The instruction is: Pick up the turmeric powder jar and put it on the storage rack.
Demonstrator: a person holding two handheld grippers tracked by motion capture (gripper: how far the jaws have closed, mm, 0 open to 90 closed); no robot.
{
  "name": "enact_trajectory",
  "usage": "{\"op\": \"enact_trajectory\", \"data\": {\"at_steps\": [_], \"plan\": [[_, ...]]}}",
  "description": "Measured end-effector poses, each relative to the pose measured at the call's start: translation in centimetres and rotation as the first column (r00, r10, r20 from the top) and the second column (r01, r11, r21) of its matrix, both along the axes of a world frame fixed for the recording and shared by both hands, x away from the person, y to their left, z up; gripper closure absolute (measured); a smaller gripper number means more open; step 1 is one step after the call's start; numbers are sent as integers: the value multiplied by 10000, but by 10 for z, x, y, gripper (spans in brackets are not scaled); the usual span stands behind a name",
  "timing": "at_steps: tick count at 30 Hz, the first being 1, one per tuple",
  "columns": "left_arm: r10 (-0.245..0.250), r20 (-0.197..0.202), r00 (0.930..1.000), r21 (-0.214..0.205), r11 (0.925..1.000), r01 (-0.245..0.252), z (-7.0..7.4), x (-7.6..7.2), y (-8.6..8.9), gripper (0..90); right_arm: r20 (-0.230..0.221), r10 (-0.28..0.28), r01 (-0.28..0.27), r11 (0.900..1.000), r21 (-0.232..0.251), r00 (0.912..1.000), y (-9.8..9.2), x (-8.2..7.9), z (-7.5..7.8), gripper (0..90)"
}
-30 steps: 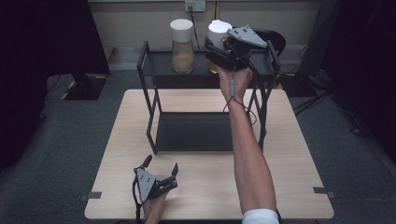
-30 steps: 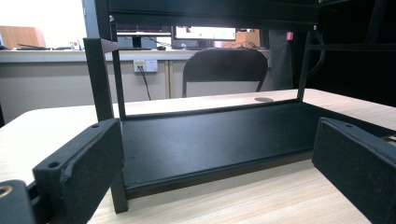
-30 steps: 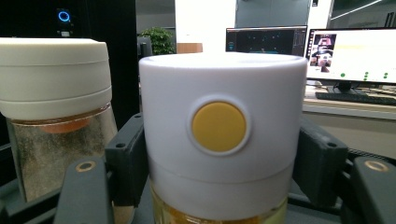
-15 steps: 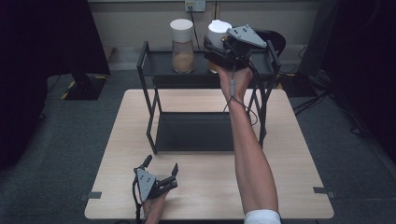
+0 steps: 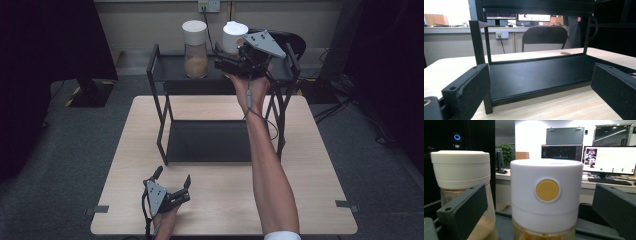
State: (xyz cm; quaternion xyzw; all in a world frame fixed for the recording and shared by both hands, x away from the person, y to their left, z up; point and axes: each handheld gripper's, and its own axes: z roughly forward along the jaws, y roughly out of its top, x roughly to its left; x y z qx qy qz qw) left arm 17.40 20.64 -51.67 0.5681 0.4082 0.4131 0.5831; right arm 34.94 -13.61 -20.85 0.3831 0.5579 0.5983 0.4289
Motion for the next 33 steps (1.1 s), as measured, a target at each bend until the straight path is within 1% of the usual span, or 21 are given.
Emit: {"op": "enact_trajectory", "data": {"at_steps": [3,8,12,16,19,21,24,30,33], "plan": [[0,-2,10000,6,10000,0,0,0,0,19,-38,105,-105,9999,25,9999,-5,-4,0,0],[-2,-14,10000,12,10000,2,0,0,0,20,142,3,-2,10000,-37,9999,-6,-11,-3,0],[-1,-3,10000,7,10000,1,0,0,0,20,291,34,-35,10000,17,9996,-9,-18,-7,0],[-2,-4,10000,10,10000,2,0,0,0,20,309,107,-111,9999,125,9995,-11,-24,-10,0],[-1,-2,10000,7,10000,1,0,0,0,20,337,97,-100,9999,92,9994,-12,-29,-12,0],[0,-4,10000,6,10000,0,0,0,0,20,280,200,-202,9998,71,9994,-14,-33,-12,0],[-2,-3,10000,7,10000,2,0,0,0,20,453,211,-212,9998,24,9988,-15,-39,-17,0],[-1,-6,10000,18,10000,1,0,0,0,20,574,299,-308,9994,142,9979,-20,-50,-21,0],[-1,-1,10000,8,10000,1,0,0,0,19,605,230,-238,9996,128,9979,-24,-54,-25,0]]}}
